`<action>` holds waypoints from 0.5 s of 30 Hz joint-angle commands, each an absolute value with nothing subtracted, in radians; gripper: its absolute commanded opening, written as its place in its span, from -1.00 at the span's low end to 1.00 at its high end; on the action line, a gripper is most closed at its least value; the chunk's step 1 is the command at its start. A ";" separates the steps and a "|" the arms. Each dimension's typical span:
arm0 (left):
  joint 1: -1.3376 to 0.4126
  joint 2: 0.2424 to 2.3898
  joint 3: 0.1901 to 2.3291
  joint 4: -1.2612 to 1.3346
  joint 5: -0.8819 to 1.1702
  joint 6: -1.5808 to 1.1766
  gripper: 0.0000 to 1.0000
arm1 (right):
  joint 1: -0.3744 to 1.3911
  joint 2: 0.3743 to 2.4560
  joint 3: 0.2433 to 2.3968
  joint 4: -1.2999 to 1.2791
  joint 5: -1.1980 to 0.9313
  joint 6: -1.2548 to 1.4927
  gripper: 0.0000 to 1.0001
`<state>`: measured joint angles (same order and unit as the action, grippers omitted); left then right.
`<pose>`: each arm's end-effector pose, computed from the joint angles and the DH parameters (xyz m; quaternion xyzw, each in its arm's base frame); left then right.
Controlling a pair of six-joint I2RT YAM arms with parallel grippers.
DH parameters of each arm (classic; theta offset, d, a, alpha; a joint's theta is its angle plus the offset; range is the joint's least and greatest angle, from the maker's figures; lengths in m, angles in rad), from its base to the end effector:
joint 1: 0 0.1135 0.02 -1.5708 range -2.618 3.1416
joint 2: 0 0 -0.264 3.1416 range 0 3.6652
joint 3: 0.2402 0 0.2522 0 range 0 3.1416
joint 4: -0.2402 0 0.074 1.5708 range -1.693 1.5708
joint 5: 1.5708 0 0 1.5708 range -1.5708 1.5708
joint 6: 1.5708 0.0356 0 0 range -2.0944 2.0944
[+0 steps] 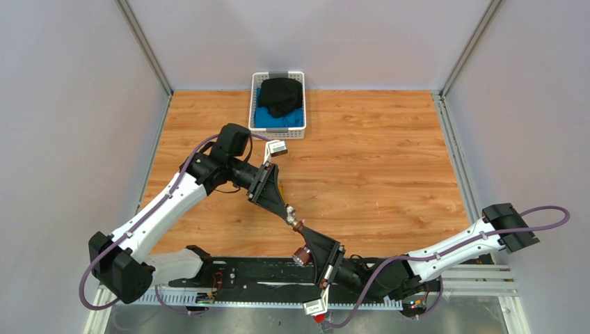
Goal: Install the water faucets
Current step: Install the water faucet onto the adaptor.
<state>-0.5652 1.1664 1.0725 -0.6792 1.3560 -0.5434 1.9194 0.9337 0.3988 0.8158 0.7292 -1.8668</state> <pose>0.1706 -0.1494 0.3360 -0.2514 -0.7150 0.6507 0.0471 -0.0463 0.1969 0.2803 -0.6230 0.0924 -0.1947 0.7520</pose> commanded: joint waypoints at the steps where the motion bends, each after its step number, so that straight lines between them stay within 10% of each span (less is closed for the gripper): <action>1: -0.593 1.173 1.059 -0.721 1.327 -0.534 -1.00 | 1.913 0.929 0.433 0.988 0.715 -1.938 -1.00; 15: -0.594 1.193 1.082 -0.737 1.345 -0.521 -1.00 | 1.901 0.875 0.427 0.911 0.709 -1.904 -1.00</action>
<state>-0.5671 1.1732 1.0733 -0.6903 1.3640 -0.5373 1.9186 0.9234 0.3988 0.8368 0.7322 -1.8881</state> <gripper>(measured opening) 0.341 0.287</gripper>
